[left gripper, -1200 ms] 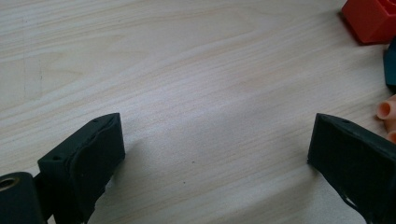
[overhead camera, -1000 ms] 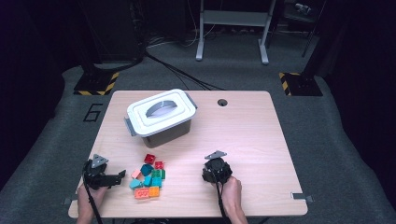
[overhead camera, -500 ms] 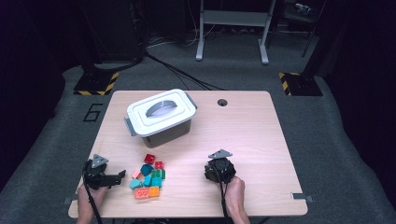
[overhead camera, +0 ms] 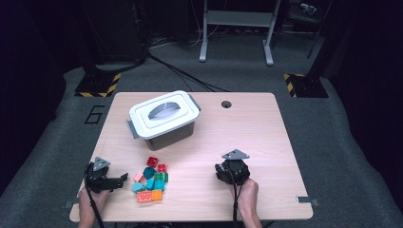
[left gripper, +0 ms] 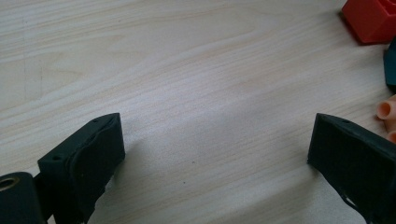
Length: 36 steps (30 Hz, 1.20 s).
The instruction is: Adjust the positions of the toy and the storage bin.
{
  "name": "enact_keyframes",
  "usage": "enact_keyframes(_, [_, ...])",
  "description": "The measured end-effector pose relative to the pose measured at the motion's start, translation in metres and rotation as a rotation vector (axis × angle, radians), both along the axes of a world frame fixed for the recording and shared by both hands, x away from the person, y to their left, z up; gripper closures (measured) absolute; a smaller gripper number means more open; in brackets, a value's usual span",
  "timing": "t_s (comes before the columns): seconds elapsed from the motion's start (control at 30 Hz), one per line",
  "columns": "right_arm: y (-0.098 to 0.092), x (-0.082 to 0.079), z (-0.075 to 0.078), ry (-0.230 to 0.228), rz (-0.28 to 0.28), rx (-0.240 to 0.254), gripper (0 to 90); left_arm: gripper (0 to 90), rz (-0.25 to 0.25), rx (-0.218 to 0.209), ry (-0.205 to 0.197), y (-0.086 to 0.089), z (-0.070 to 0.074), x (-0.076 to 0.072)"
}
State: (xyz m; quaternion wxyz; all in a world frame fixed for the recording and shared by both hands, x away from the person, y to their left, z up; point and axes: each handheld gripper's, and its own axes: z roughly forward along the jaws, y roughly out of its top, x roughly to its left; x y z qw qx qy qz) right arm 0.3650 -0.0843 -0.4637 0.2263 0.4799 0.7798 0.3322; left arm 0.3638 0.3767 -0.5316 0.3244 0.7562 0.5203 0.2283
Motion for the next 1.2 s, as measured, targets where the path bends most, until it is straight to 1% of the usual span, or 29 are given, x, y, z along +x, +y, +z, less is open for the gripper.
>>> enact_keyframes(0.17, [-0.018, -0.004, 0.007, -0.013, -0.035, 0.009, 47.8, 3.5, 0.0, 0.001, 0.002, 0.0, 0.0, 0.0])
enact_keyframes(0.2, [-0.022, -0.004, 0.008, -0.016, -0.041, 0.004, 47.8, 3.6, 0.001, -0.001, -0.002, 0.0, 0.0, 0.0])
enact_keyframes(0.33, [-0.041, -0.008, 0.011, -0.021, -0.078, 0.014, 47.8, 3.6, 0.001, -0.001, -0.001, 0.0, 0.0, 0.0])
enact_keyframes(0.43, [-0.055, -0.011, 0.014, -0.025, -0.105, 0.013, 47.8, 3.6, 0.001, -0.001, -0.002, 0.0, 0.0, 0.0])
enact_keyframes(0.47, [-0.055, -0.011, 0.014, -0.025, -0.105, 0.013, 47.8, 3.6, 0.001, -0.001, -0.002, 0.0, 0.0, 0.0])
enact_keyframes(0.5, [-0.064, -0.012, 0.015, -0.028, -0.121, 0.01, 47.8, 3.6, 0.001, 0.0, -0.002, 0.0, 0.0, 0.0])
enact_keyframes(0.53, [-0.064, -0.012, 0.015, -0.028, -0.121, 0.01, 47.8, 3.6, 0.001, 0.0, -0.002, 0.0, 0.0, 0.0])
enact_keyframes(0.57, [-0.072, -0.014, 0.015, -0.026, -0.137, 0.011, 47.7, 3.6, 0.001, 0.0, -0.002, 0.0, 0.0, 0.0])
enact_keyframes(0.63, [-0.079, -0.015, 0.015, -0.03, -0.155, 0.012, 47.7, 3.6, 0.001, -0.001, -0.002, 0.0, 0.0, 0.0])
enact_keyframes(0.67, [-0.079, -0.015, 0.015, -0.03, -0.155, 0.012, 47.7, 3.6, 0.001, -0.001, -0.002, 0.0, 0.0, 0.0])
enact_keyframes(0.73, [-0.09, -0.016, 0.015, -0.028, -0.184, 0.021, 47.7, 3.6, 0.002, -0.001, -0.002, 0.0, 0.0, 0.0])
enact_keyframes(0.83, [-0.101, -0.016, 0.012, -0.028, -0.205, 0.021, 47.7, 3.6, 0.0, -0.002, 0.0, 0.0, 0.0, 0.0])
enact_keyframes(0.93, [-0.11, -0.016, 0.009, -0.017, -0.231, 0.024, 47.7, 3.6, -0.001, -0.002, 0.0, 0.0, 0.0, 0.0])
enact_keyframes(1.07, [-0.121, -0.015, 0.004, -0.007, -0.253, 0.024, 47.7, 3.6, 0.0, -0.002, -0.001, 0.0, 0.0, 0.0])
enact_keyframes(1.1, [-0.121, -0.015, 0.004, -0.007, -0.253, 0.024, 47.7, 3.6, 0.0, -0.002, -0.001, 0.0, 0.0, 0.0])
enact_keyframes(1.13, [-0.127, -0.015, 0.0, -0.002, -0.262, 0.023, 47.6, 3.5, -0.001, 0.0, 0.0, 0.0, 0.0, 0.0])
enact_keyframes(1.2, [-0.131, -0.014, -0.005, 0.003, -0.269, 0.02, 47.6, 3.6, 0.0, -0.001, -0.001, 0.0, 0.0, 0.0])
